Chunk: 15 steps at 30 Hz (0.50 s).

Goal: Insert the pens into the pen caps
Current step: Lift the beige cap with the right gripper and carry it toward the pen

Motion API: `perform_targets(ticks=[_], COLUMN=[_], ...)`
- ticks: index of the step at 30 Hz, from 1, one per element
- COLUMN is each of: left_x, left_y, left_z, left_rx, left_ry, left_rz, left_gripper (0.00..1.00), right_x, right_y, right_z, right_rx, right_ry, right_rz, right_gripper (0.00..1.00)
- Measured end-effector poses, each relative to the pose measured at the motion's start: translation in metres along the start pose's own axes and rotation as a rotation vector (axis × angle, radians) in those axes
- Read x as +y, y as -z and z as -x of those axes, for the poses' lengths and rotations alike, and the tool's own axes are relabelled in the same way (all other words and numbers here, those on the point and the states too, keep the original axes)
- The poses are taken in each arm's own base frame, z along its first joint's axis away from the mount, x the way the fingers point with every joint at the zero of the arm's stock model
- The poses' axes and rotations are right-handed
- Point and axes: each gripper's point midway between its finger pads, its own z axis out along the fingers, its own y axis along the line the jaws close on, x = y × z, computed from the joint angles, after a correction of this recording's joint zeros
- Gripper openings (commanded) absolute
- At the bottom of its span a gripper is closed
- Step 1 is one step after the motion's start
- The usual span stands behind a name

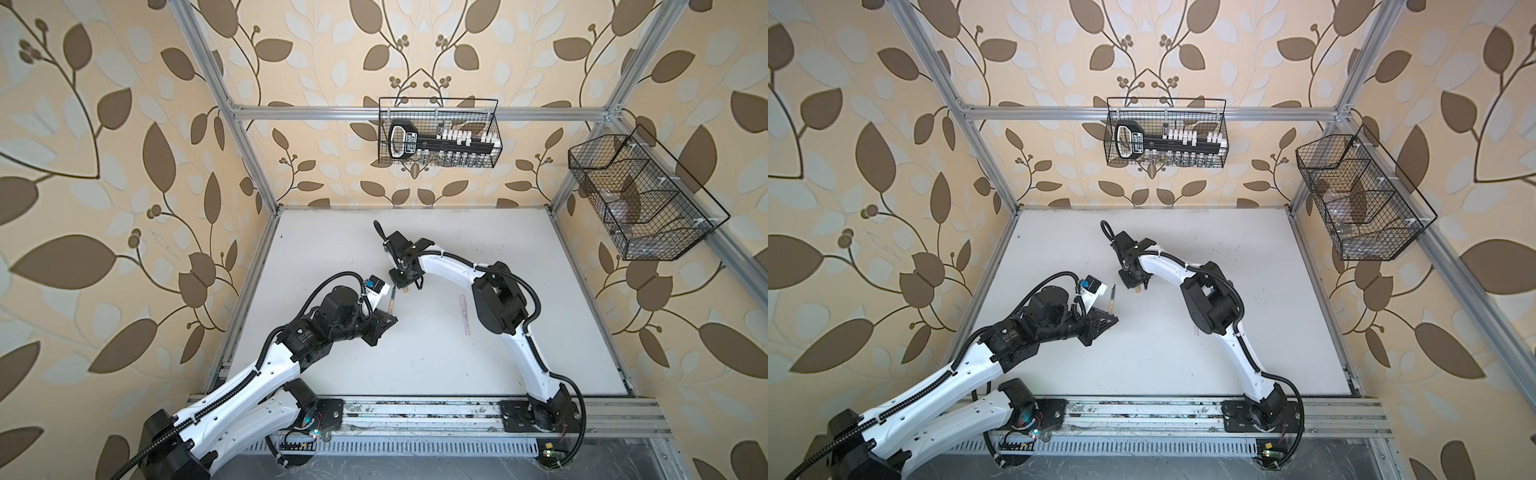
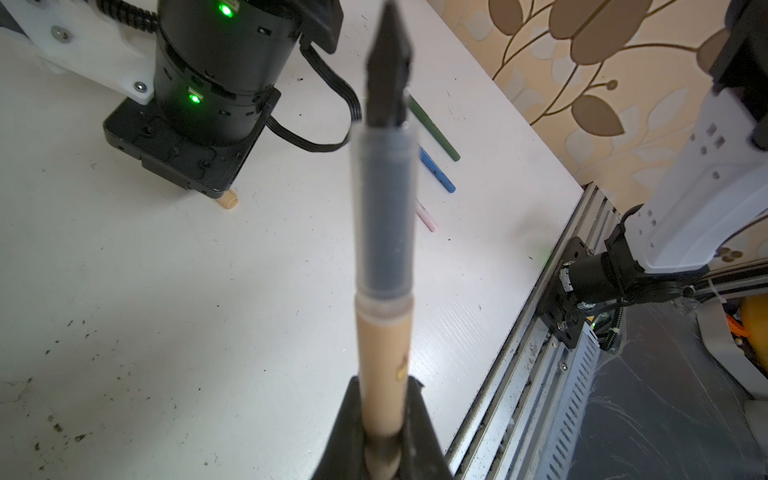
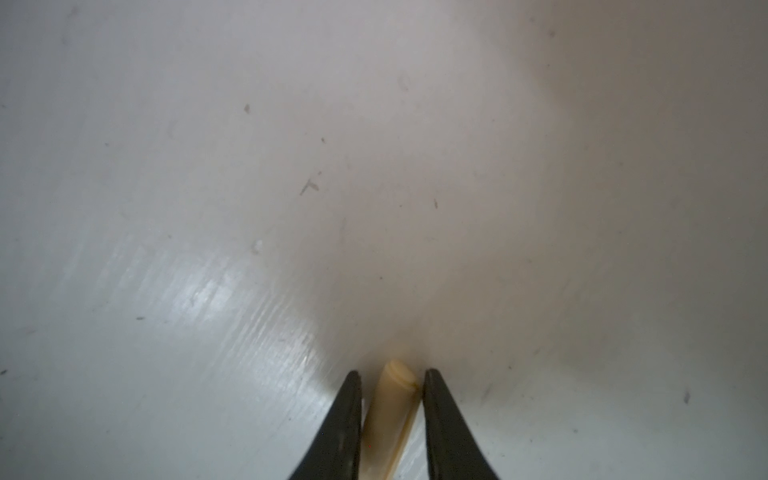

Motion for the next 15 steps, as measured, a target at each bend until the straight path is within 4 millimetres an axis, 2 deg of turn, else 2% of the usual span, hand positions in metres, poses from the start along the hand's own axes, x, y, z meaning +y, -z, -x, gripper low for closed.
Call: perform_targets(ticks=[4,8,15], left_x=[0.000,0.000,0.001], left_y=[0.000,0.000,-0.005], left_z=[0.000,0.000,0.002], left_rx=[-0.001,-0.003,-0.009], left_ry=[-0.002,-0.003,-0.006], left_rz=[0.000,-0.001,-0.002], left_gripper=[0.00,0.00,0.00], right_x=[0.001,-0.001,-0.014], right_y=[0.000,0.002,0.020], right_z=[0.000,-0.002,-0.025], right_rx=[0.000,-0.003,-0.006], right_ry=[0.008,0.009,-0.020], right_rz=[-0.008,-0.022,0.016], right_gripper=[0.16,0.16,0.16])
